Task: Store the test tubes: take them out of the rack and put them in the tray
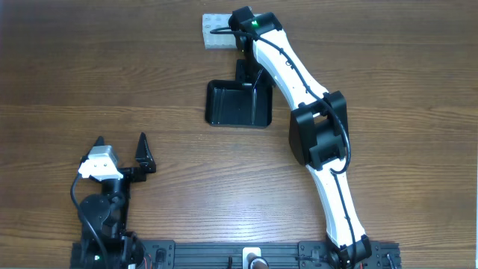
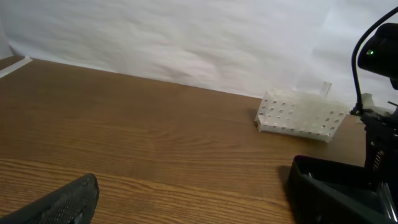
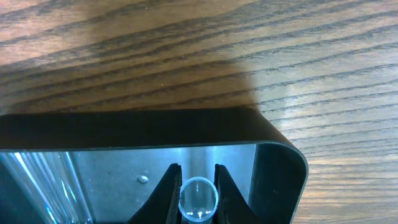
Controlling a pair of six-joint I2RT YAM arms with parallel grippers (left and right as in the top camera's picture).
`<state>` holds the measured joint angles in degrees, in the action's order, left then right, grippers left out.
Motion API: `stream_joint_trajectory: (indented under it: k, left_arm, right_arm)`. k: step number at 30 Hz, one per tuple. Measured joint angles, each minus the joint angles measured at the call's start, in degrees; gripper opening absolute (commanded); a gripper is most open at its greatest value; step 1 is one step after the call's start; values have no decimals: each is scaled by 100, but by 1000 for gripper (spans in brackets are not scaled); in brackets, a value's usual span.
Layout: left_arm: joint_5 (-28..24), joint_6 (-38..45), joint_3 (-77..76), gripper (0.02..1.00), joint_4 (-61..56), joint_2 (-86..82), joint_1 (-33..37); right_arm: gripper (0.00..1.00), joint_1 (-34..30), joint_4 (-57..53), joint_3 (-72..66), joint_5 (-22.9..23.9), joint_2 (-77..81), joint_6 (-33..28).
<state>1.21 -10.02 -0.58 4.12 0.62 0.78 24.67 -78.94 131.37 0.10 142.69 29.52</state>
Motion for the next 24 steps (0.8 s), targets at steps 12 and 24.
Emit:
stream_joint_trajectory:
  k: [12, 24]
  left_arm:
    - [0, 0, 0, 998, 0, 0, 0]
    - [0, 0, 0, 998, 0, 0, 0]
  right_arm:
    - [194, 13, 96, 4, 4, 269, -9]
    - [264, 17, 109, 9, 17, 289, -35]
